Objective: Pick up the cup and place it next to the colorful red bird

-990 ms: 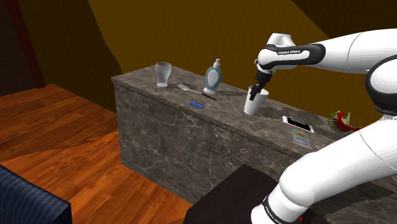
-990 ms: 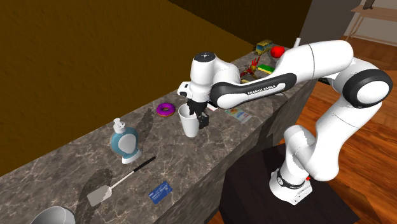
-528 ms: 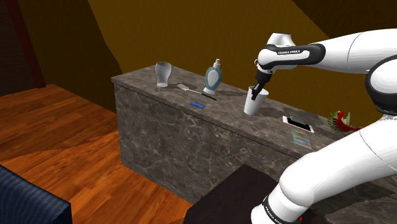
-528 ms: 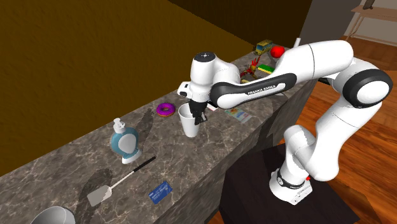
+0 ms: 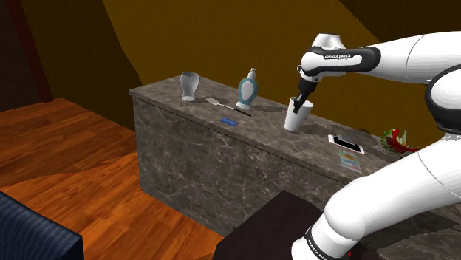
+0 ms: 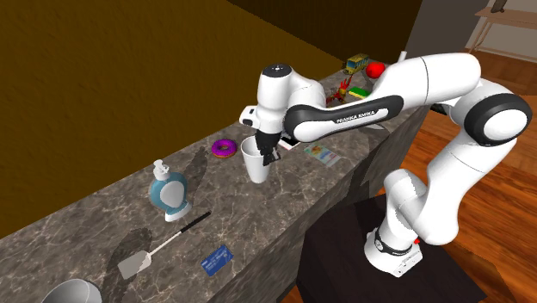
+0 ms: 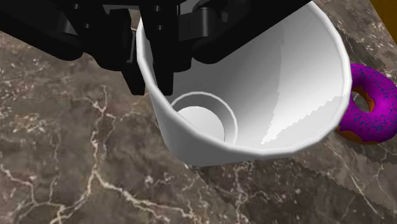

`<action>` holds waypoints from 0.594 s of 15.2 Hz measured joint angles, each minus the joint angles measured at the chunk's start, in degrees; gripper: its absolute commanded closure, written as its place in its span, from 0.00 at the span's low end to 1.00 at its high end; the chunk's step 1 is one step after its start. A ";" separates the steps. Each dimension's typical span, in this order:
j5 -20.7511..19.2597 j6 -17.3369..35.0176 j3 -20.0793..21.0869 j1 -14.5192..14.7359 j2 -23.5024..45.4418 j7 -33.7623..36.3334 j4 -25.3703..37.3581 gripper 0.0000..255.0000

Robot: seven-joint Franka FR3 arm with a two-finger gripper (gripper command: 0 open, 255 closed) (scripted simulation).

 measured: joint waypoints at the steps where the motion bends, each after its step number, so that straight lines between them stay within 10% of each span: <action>1: 0.03 -0.61 0.08 0.02 -0.08 -0.04 0.53 1.00; 9: 0.54 -6.82 0.69 0.29 -0.29 -0.70 6.56 1.00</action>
